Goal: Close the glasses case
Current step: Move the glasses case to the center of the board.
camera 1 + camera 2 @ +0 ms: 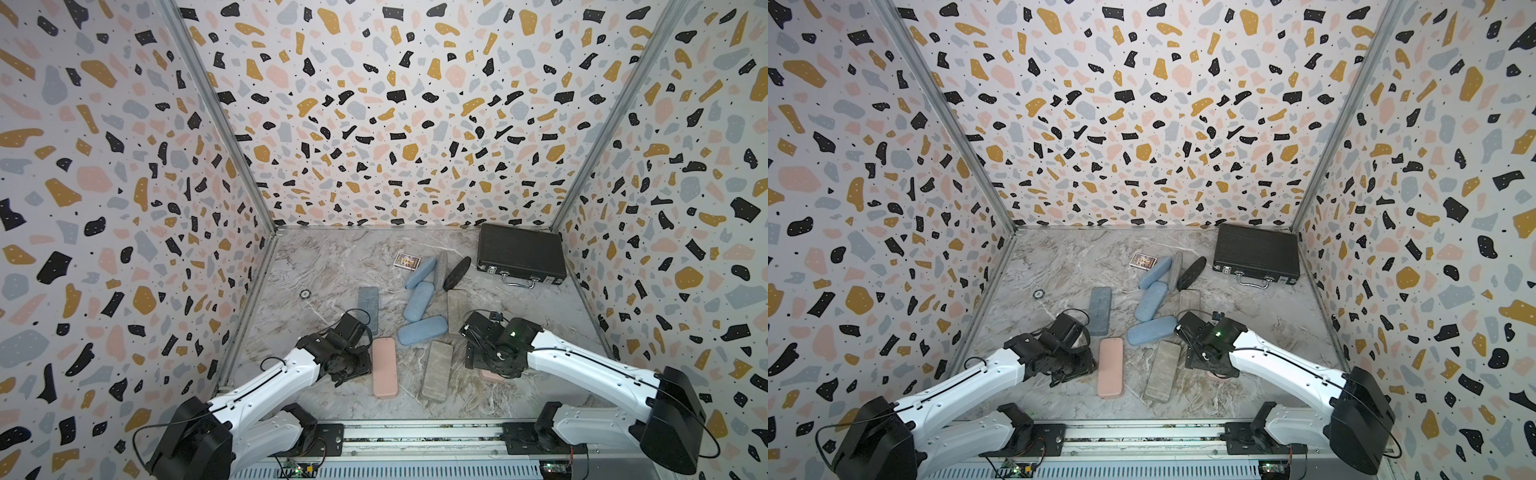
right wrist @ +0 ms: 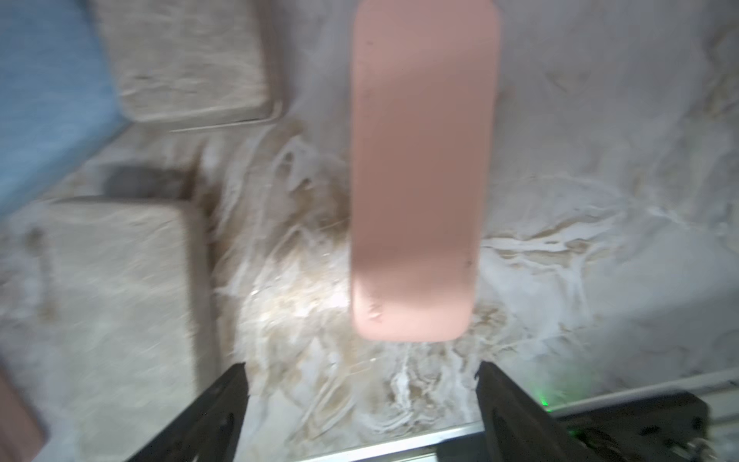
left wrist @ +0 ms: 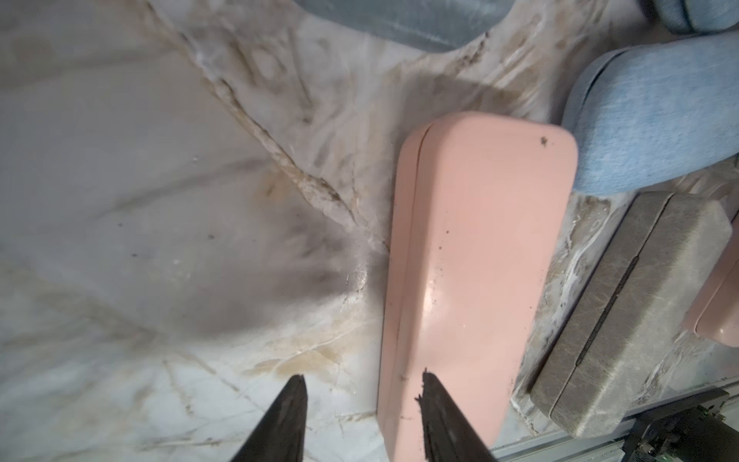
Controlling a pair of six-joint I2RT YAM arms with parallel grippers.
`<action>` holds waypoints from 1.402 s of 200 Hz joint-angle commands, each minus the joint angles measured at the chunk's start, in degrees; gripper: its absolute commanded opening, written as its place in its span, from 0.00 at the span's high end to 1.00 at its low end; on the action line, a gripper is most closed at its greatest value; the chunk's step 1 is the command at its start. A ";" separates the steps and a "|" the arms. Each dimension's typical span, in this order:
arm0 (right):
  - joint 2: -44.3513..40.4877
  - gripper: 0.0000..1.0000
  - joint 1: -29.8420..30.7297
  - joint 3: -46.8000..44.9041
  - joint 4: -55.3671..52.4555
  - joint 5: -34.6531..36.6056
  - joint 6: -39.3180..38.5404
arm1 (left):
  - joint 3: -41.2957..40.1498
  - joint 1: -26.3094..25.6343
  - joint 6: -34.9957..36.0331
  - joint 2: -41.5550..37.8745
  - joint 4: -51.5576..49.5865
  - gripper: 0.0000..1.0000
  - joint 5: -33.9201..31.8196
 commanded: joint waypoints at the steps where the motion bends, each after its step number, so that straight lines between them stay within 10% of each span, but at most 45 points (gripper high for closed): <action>1: 0.73 0.08 -4.63 0.06 -4.64 2.24 -5.50 | -1.91 0.25 1.07 0.59 2.48 0.53 2.07; 128: 13.28 0.06 -15.92 -4.16 11.48 -6.57 -15.28 | -0.95 -0.54 3.86 11.55 9.81 0.58 5.51; 187: 11.05 0.31 -15.82 -8.68 14.84 -11.44 -13.90 | -0.60 -0.54 4.39 9.36 7.67 0.58 5.34; 280: 11.06 0.35 5.49 -12.10 18.70 -11.49 3.42 | -1.30 -0.61 3.76 3.88 3.54 0.58 4.39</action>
